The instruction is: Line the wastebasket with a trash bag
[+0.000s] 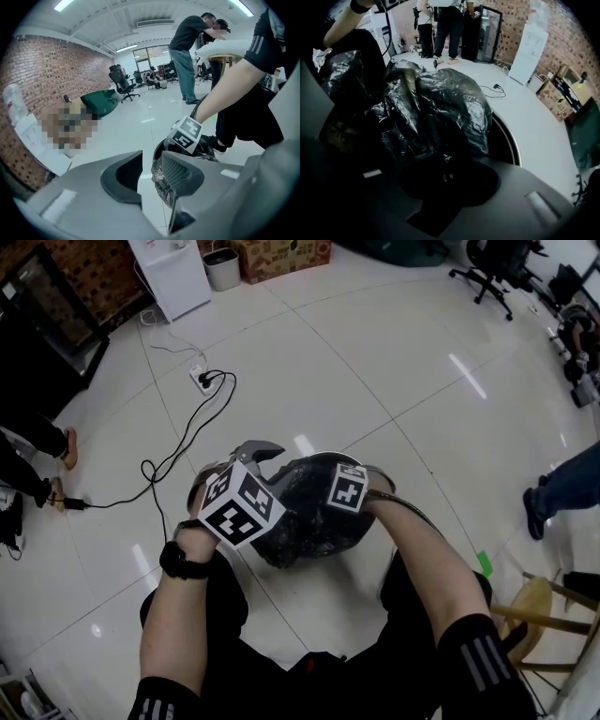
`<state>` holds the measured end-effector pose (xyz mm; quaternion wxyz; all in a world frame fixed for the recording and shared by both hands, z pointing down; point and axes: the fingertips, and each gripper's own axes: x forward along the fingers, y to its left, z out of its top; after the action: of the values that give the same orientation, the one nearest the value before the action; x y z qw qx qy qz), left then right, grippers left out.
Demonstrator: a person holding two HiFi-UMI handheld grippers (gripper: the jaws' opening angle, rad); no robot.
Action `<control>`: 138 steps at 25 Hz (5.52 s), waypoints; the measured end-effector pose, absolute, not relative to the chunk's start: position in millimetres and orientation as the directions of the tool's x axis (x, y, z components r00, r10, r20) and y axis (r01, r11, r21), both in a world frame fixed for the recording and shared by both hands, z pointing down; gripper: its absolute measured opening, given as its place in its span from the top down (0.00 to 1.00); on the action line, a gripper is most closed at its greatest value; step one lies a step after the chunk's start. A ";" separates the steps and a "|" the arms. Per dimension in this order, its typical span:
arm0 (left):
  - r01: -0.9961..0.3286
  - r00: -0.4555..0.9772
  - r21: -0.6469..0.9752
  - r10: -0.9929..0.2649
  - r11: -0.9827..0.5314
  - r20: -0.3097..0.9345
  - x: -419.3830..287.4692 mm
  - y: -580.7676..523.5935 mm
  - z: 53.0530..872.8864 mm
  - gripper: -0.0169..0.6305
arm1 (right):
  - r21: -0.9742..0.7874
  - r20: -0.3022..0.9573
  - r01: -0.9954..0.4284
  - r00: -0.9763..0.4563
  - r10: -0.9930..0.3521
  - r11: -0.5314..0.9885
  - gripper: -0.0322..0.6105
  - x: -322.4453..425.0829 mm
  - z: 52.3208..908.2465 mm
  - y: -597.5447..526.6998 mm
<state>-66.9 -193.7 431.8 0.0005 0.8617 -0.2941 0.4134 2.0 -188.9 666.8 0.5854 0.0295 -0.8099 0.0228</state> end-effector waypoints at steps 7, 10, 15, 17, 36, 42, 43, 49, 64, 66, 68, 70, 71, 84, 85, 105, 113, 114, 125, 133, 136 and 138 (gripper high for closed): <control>-0.500 0.492 -0.236 -0.498 -0.833 0.714 -61.1 -198.7 433.0 0.79 | 0.066 0.969 0.033 -0.239 -0.056 0.997 0.76 1.8 691.2 -192.1; -0.495 0.494 -0.237 -0.495 -0.836 0.715 -61.5 -197.6 432.6 0.79 | 0.038 0.960 -0.005 -0.276 -0.038 0.999 0.76 0.9 682.1 -191.9; -0.494 0.496 -0.239 -0.497 -0.836 0.712 -66.7 -195.7 428.8 0.79 | 0.048 0.941 -0.047 -0.333 -0.061 0.998 0.75 5.8 642.4 -201.0; -0.491 0.496 -0.239 -0.494 -0.838 0.714 -67.4 -192.6 428.7 0.79 | 0.072 0.929 -0.072 -0.357 -0.093 0.995 0.74 11.9 620.3 -206.0; -0.466 0.472 -0.250 -0.477 -0.849 0.742 -70.7 -160.3 437.1 0.79 | -0.169 0.772 -0.433 -0.616 -0.154 0.886 0.57 -29.0 530.3 -114.6; -0.462 0.458 -0.248 -0.468 -0.852 0.755 -77.0 -155.4 441.5 0.79 | -0.266 0.762 -0.409 -0.644 -0.070 0.873 0.80 -35.7 550.4 -101.7; -0.463 0.458 -0.248 -0.469 -0.851 0.755 -78.4 -155.5 440.8 0.79 | -0.253 0.769 -0.409 -0.635 -0.075 0.877 0.88 -32.5 550.1 -102.3; -0.450 0.464 -0.226 -0.443 -0.864 0.767 -83.1 -151.6 444.6 0.78 | -0.274 0.724 -0.419 -0.682 -0.101 0.866 0.93 -6.0 510.8 -113.4; -0.207 0.483 -0.154 -0.238 -0.966 0.843 -90.3 -103.4 466.7 0.54 | -0.231 0.669 -0.407 -0.726 -0.160 0.884 0.93 89.7 434.4 -130.1; -0.174 0.514 -0.147 -0.217 -0.974 0.830 -86.2 -96.2 461.9 0.52 | -0.217 0.670 -0.411 -0.722 -0.171 0.885 0.93 98.1 430.8 -131.1; -0.141 0.547 -0.132 -0.188 -0.981 0.816 -81.8 -87.2 455.9 0.52 | -0.204 0.669 -0.423 -0.718 -0.189 0.883 0.93 105.0 426.9 -134.1; -0.116 0.575 -0.122 -0.167 -0.986 0.801 -77.8 -79.8 450.0 0.51 | -0.201 0.665 -0.438 -0.718 -0.207 0.876 0.93 110.8 424.0 -138.6; -0.109 0.589 -0.118 -0.159 -0.987 0.792 -75.5 -77.2 447.0 0.51 | -0.199 0.664 -0.445 -0.717 -0.214 0.873 0.93 113.5 423.5 -141.1; 0.050 0.542 -0.062 -0.025 -0.997 0.840 -42.4 -48.2 476.0 0.57 | -0.195 0.665 -0.461 -0.711 -0.229 0.866 0.93 117.1 423.7 -151.7; 0.033 0.542 -0.073 -0.044 -0.997 0.839 -43.0 -53.0 475.9 0.68 | -0.193 0.665 -0.459 -0.711 -0.228 0.867 0.93 117.4 423.3 -152.1; -0.557 0.436 -0.244 -0.530 -0.794 0.727 -61.4 -196.1 463.8 0.97 | -0.210 0.763 -0.369 -0.641 -0.084 0.905 0.75 142.4 439.6 -138.8; -0.519 0.402 -0.262 -0.503 -0.814 0.765 -24.1 -201.2 485.8 0.97 | -0.158 0.722 -0.416 -0.668 -0.183 0.895 0.59 151.2 409.1 -167.1; -0.517 0.398 -0.265 -0.502 -0.814 0.768 -22.2 -202.0 489.2 0.97 | -0.146 0.706 -0.430 -0.676 -0.211 0.891 0.58 145.6 406.6 -174.7; -0.523 0.352 -0.256 -0.479 -0.813 0.804 -16.1 -210.3 530.7 0.97 | -0.003 0.859 -0.297 -0.490 -0.149 0.955 0.57 57.0 506.6 -181.9; -0.525 0.338 -0.233 -0.452 -0.819 0.826 -22.9 -209.0 552.4 0.97 | -0.054 0.906 -0.376 -0.408 -0.113 0.925 0.80 81.2 565.8 -190.9; -0.553 0.337 -0.213 -0.450 -0.806 0.827 -31.3 -212.9 557.5 0.97 | -0.071 0.891 -0.436 -0.431 -0.139 0.897 0.94 87.9 566.8 -199.8; -0.579 0.342 -0.203 -0.462 -0.789 0.818 -38.9 -218.4 556.4 0.97 | -0.055 0.877 -0.478 -0.443 -0.186 0.877 0.94 92.8 562.5 -212.9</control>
<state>-38.9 -218.4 556.4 0.0616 0.8168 -0.3186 0.4769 92.8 -212.9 562.5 0.4892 0.1984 -0.8361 0.1492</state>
